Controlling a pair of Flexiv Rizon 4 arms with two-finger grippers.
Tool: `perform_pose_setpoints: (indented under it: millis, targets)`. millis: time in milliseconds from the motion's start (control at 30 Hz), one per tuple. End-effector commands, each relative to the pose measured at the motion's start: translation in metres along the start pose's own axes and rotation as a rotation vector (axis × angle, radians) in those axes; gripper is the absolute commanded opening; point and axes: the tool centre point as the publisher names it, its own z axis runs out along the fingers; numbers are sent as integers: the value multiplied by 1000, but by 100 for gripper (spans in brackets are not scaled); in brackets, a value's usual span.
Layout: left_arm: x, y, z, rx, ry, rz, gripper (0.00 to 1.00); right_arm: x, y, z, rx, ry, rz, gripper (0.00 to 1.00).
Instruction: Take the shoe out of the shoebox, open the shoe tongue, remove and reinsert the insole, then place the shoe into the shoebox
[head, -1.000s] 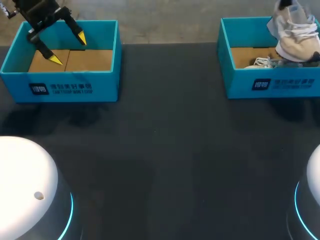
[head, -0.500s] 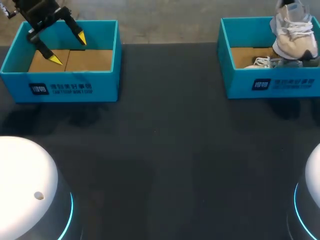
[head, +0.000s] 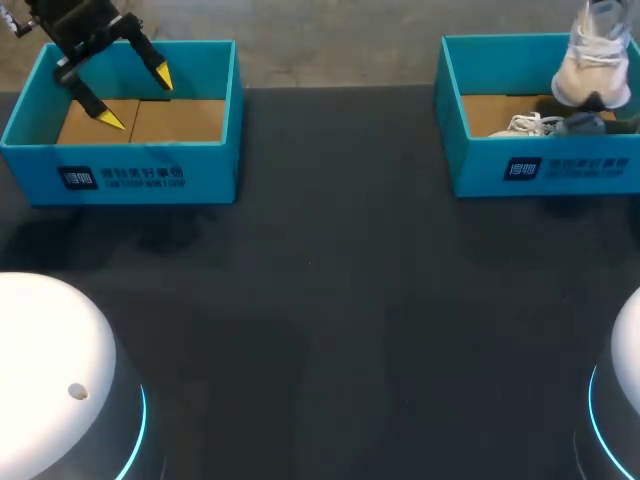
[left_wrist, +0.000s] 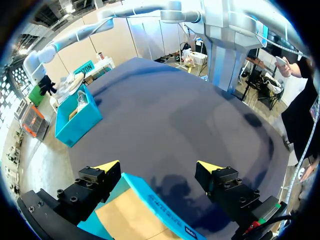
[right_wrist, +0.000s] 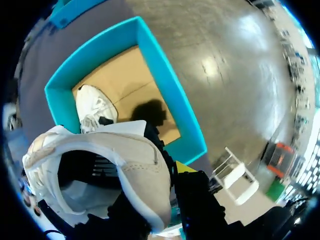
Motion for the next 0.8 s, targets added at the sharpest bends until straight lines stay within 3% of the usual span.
perform_pose_setpoints:
  millis: [33,300,367,800]
  targets:
    - [1,-1,0,-3,-1,0,100,-3,-11,-2,25,13,276,0]
    - [1,-1,0,-3,-1,0,100,1,-34,-5,123,-29,656,0]
    - [1,-1,0,-3,-1,0,100,5,-40,-4,184,-5,753,0]
    - [1,-1,0,-3,-1,0,100,5,-40,-4,184,-5,753,0]
